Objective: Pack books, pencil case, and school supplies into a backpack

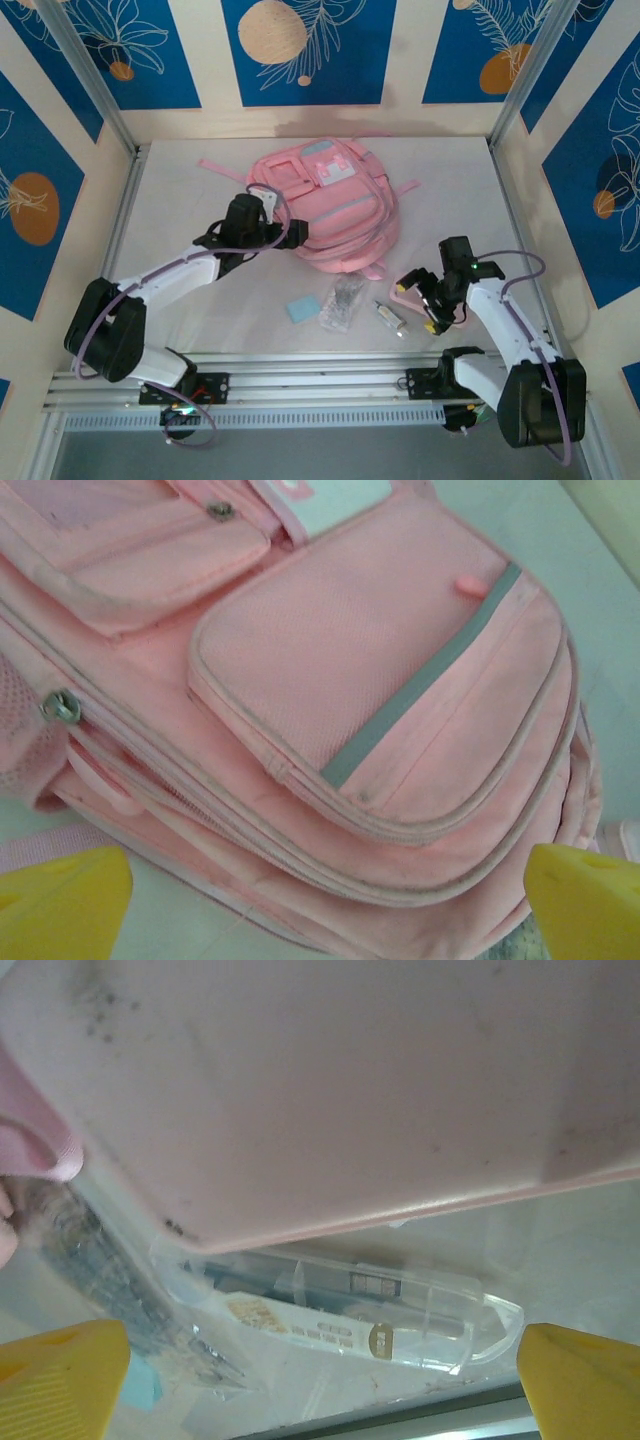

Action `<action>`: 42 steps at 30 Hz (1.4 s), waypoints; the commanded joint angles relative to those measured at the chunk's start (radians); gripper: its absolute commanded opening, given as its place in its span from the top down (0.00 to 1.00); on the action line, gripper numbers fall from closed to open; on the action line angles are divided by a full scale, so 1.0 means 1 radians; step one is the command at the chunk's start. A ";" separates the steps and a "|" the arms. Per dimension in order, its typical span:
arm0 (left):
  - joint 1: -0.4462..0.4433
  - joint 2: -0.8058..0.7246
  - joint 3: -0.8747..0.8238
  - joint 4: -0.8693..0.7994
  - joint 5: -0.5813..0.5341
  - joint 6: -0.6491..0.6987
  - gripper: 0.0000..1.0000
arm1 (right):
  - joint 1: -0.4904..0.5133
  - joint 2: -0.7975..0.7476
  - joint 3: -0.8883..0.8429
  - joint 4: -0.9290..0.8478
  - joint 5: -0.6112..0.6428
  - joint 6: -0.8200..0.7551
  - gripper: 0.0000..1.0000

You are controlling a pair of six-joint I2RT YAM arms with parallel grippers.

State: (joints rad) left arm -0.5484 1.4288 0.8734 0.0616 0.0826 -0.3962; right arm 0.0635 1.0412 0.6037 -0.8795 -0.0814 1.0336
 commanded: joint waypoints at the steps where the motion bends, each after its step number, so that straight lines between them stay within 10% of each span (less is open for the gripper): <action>1: -0.009 -0.019 0.030 -0.004 -0.040 -0.022 0.00 | -0.039 0.052 0.012 0.031 0.055 0.039 0.01; 13: -0.011 -0.025 0.044 -0.054 0.079 -0.015 0.00 | -0.235 0.350 0.173 0.377 0.138 -0.144 0.01; 21: -0.015 -0.040 0.029 -0.047 0.096 -0.033 0.00 | -0.202 0.605 0.432 0.323 0.085 -0.279 0.01; 42: -0.031 -0.004 0.073 -0.098 0.082 0.037 0.00 | -0.004 0.697 0.492 0.178 0.285 -0.354 0.01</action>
State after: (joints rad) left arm -0.5674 1.4147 0.9123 -0.0204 0.1532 -0.3832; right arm 0.0494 1.7134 1.0588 -0.6598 0.1608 0.7055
